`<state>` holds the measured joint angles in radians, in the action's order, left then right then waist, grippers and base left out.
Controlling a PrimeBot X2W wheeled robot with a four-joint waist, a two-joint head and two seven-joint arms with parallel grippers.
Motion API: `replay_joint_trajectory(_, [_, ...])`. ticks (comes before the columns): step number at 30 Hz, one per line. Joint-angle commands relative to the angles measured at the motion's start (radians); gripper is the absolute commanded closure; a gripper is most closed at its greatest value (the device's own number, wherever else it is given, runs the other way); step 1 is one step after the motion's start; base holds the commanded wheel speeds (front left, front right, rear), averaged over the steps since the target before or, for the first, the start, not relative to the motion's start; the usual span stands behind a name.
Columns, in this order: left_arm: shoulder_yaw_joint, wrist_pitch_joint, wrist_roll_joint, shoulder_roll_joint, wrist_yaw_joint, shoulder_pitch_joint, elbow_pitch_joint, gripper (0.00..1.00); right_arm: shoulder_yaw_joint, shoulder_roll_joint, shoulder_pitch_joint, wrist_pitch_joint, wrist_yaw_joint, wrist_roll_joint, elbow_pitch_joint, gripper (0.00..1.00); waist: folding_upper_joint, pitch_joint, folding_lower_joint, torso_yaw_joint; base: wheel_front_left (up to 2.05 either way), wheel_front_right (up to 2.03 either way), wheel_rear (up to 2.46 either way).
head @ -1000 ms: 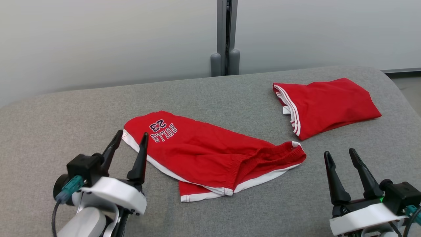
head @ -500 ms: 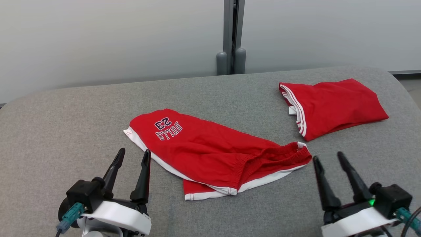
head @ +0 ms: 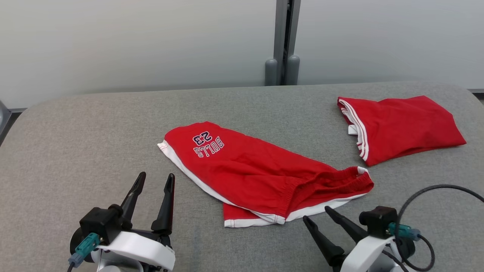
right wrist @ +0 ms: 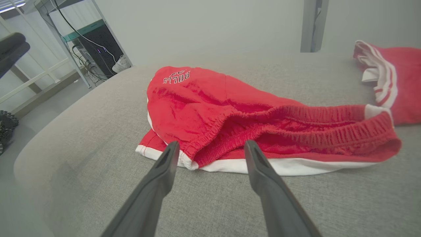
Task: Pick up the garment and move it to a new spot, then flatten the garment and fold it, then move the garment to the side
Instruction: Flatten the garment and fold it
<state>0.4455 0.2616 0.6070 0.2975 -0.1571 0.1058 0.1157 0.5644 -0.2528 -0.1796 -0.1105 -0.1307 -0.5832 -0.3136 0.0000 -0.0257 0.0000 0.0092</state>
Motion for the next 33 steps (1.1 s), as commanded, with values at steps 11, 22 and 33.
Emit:
replay_joint_trajectory(11, [-0.013,0.003,-0.012,-0.021,0.038,0.029,0.041,0.0,0.141,-0.001,-0.129,0.071,0.0,-0.132,-0.177,0.0,0.0,-0.04,0.0,0.125,0.0,0.0,0.0])
replay_joint_trajectory(22, [-0.041,0.003,-0.029,-0.043,0.062,0.028,0.068,0.0,0.201,0.008,-0.187,0.049,0.0,-0.202,-0.273,0.0,0.0,-0.059,0.0,0.181,0.0,0.0,0.0])
replay_joint_trajectory(33, [-0.058,0.003,-0.04,-0.052,0.076,0.024,0.091,0.0,0.252,0.005,-0.215,0.016,0.0,-0.244,-0.303,1.0,0.0,-0.047,0.0,0.17,0.0,0.0,0.0])
